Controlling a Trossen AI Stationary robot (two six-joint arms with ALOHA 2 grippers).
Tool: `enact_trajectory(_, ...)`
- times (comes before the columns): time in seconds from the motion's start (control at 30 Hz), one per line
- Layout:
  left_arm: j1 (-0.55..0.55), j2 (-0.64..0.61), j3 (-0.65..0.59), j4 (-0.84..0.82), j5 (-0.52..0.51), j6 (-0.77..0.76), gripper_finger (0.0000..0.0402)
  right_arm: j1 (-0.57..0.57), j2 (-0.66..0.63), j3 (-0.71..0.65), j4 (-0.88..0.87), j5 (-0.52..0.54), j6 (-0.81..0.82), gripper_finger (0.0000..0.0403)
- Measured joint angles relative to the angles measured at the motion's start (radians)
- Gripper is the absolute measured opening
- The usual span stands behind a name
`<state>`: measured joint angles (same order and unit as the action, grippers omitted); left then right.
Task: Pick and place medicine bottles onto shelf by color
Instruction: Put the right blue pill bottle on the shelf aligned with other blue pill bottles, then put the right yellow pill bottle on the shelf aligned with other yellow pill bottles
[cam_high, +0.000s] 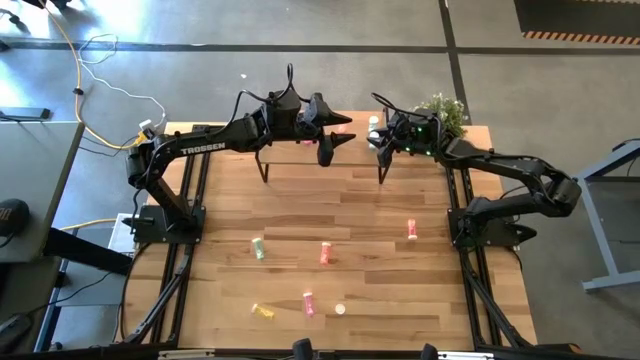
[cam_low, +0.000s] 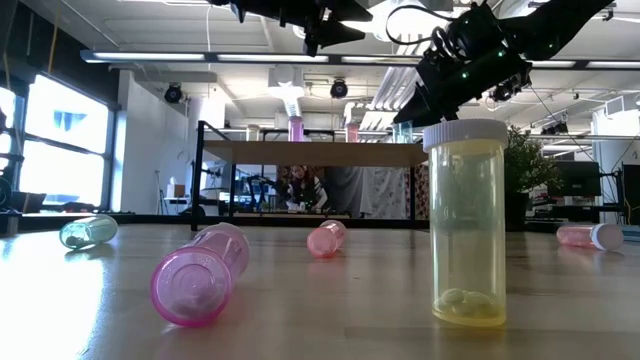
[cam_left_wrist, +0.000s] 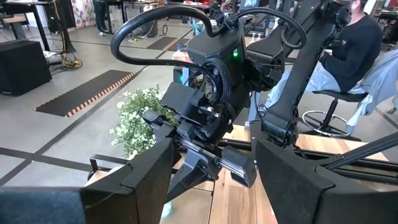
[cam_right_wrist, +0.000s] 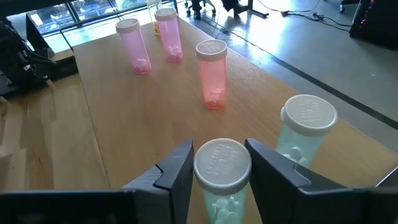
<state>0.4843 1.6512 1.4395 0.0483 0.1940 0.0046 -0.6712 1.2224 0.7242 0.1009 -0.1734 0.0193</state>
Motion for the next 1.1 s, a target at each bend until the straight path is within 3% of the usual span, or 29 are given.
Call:
enact_trajectory(0.47,0.0,0.0,0.0,-0.011,0.0,0.0,0.022,-0.001,-0.018,0.0,-0.002,0.0,0.0,0.0167)
enact_trajectory(0.67,0.008,0.0,0.0,-0.062,-0.007,0.0,0.022,-0.003,-0.08,0.002,-0.008,0.013,-0.001,0.0167)
enact_trajectory(0.83,0.008,-0.011,-0.001,-0.154,-0.073,0.0,0.022,-0.002,-0.142,0.002,-0.041,0.001,0.002,0.0167)
enact_trajectory(1.1,-0.007,-0.094,-0.001,-0.321,-0.128,-0.001,0.022,0.025,-0.292,0.002,-0.19,0.0,0.03,0.0167)
